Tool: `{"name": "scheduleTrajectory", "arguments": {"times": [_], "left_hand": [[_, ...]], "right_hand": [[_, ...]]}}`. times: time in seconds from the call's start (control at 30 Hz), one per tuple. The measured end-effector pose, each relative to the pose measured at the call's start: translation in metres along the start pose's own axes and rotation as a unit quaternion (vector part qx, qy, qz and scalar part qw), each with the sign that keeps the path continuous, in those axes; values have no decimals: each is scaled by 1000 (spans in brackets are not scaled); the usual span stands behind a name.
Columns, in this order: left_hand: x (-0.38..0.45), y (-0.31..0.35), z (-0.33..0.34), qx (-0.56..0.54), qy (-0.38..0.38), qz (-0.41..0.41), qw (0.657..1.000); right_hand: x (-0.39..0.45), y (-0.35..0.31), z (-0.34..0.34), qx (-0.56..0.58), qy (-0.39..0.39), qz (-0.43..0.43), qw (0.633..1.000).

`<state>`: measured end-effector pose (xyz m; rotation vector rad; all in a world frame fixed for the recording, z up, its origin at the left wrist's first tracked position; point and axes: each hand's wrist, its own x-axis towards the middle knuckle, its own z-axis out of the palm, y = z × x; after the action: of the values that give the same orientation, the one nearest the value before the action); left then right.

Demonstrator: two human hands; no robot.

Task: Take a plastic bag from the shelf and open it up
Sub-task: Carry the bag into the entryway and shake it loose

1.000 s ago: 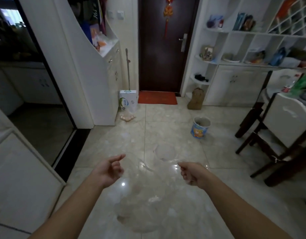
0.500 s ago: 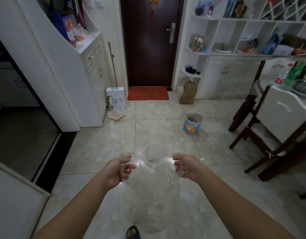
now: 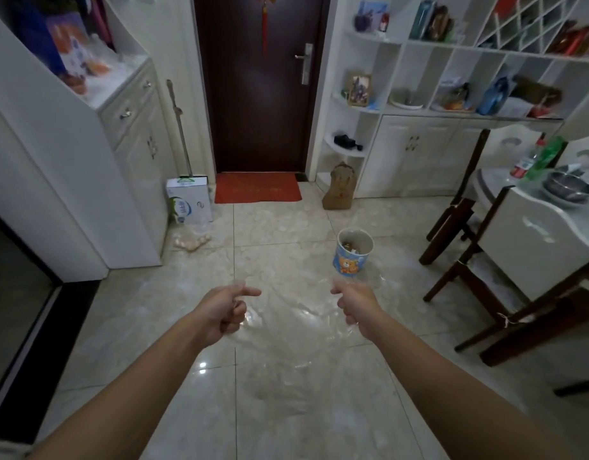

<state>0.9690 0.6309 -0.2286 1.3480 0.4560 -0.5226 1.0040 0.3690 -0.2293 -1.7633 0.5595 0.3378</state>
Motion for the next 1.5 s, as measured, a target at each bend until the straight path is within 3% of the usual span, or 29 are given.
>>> {"name": "scheduleTrajectory", "arguments": {"times": [0.2, 0.3, 0.43, 0.63, 0.8, 0.9, 0.93, 1.0, 1.07, 1.13, 1.2, 1.37, 1.5], "left_hand": [[52, 32, -3, -4, -26, 7, 1000], [73, 32, -6, -13, -36, -7, 999], [103, 18, 6, -18, 13, -36, 999], [155, 16, 47, -73, 61, -74, 993], [187, 37, 77, -104, -12, -61, 993], [202, 54, 83, -111, -80, -55, 989], [206, 60, 82, -110, -101, -51, 987], [214, 73, 76, -110, -140, -43, 983], [219, 87, 65, -107, -177, -46, 977], [221, 100, 50, -113, -208, -56, 970], [218, 112, 31, -131, -233, -72, 961], [209, 140, -20, -172, -263, -110, 943], [202, 156, -51, -245, -280, -138, 918]], "right_hand": [[58, -24, -13, -132, 60, -143, 979], [93, -23, -31, -172, 95, -167, 966], [154, -19, -55, -180, 133, -119, 967], [219, -13, -45, -167, 86, -60, 980], [241, -22, -23, -187, 75, -75, 977], [234, -27, -7, -259, 163, -218, 927], [229, -26, 1, -245, 147, -265, 921], [219, -22, 22, -224, 29, -295, 928], [214, -15, 48, -270, -130, -251, 920], [216, -5, 74, -332, -253, -196, 887], [220, -1, 102, -356, -281, -153, 878], [236, -17, 148, -401, -215, -124, 882], [254, -34, 158, -328, -349, -42, 877]]}}
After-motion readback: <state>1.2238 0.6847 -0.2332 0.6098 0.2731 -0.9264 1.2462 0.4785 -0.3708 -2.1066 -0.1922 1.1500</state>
